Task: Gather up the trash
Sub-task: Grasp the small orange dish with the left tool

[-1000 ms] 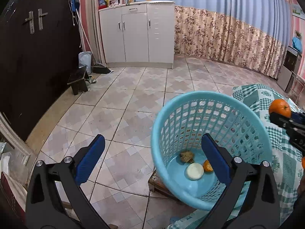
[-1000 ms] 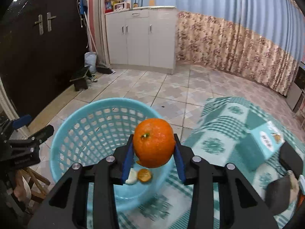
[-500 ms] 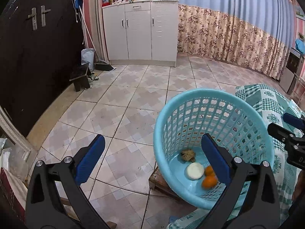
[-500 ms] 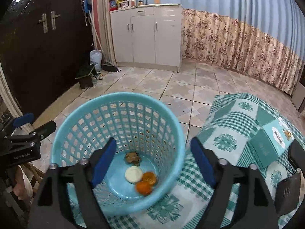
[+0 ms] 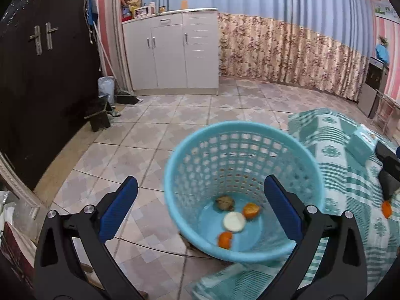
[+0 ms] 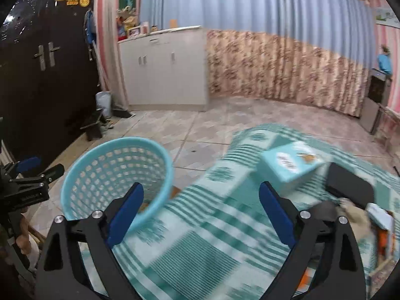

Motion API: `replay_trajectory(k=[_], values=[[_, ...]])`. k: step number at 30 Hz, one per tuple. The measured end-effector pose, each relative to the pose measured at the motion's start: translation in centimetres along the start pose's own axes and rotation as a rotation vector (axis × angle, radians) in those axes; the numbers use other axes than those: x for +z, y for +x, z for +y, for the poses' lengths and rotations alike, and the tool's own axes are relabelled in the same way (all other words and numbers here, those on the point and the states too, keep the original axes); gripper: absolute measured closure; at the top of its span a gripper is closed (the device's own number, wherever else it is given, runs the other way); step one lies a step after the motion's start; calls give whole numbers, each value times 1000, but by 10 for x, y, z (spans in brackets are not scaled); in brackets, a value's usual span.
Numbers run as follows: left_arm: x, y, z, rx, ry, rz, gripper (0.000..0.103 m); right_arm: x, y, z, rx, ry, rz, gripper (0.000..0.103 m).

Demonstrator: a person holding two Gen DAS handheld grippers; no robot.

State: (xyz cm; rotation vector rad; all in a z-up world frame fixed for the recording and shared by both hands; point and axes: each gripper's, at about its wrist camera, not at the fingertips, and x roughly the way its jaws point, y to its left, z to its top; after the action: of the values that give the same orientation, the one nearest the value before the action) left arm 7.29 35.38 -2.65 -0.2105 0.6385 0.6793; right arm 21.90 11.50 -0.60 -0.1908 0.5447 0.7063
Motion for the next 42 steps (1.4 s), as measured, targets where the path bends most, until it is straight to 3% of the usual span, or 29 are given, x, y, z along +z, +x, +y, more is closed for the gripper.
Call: replay_trajectory(k=[8,13,20,27,29,31,35,37,39,42], values=[[-18,-22,-68,-111,52,3,5,-32,-71,-75,-208,-21,-6,11],[-33,-32,-133,-242,83,18,5,-63,-105,-118,-327,2,31,10],[-59,-31,-226,-428,163,123,5,-112,-139,-176,-461,92,83,10],[-79,-27,-294,-468,277,165,7,-143,-158,-219,-516,212,101,10],[-84,-25,-305,-468,306,174,11,-147,-162,-225,-527,233,100,10],[-88,-20,-317,-469,341,198,26,-151,-167,-231,-536,253,98,10],[-89,-15,-325,-473,370,217,39,-157,-174,-244,-552,283,96,10],[-87,-13,-328,-483,372,220,55,-160,-177,-247,-560,293,96,10],[-86,-12,-330,-479,375,218,63,-164,-181,-251,-567,307,98,10],[-86,-14,-327,-487,361,220,63,-170,-186,-258,-585,319,110,10]])
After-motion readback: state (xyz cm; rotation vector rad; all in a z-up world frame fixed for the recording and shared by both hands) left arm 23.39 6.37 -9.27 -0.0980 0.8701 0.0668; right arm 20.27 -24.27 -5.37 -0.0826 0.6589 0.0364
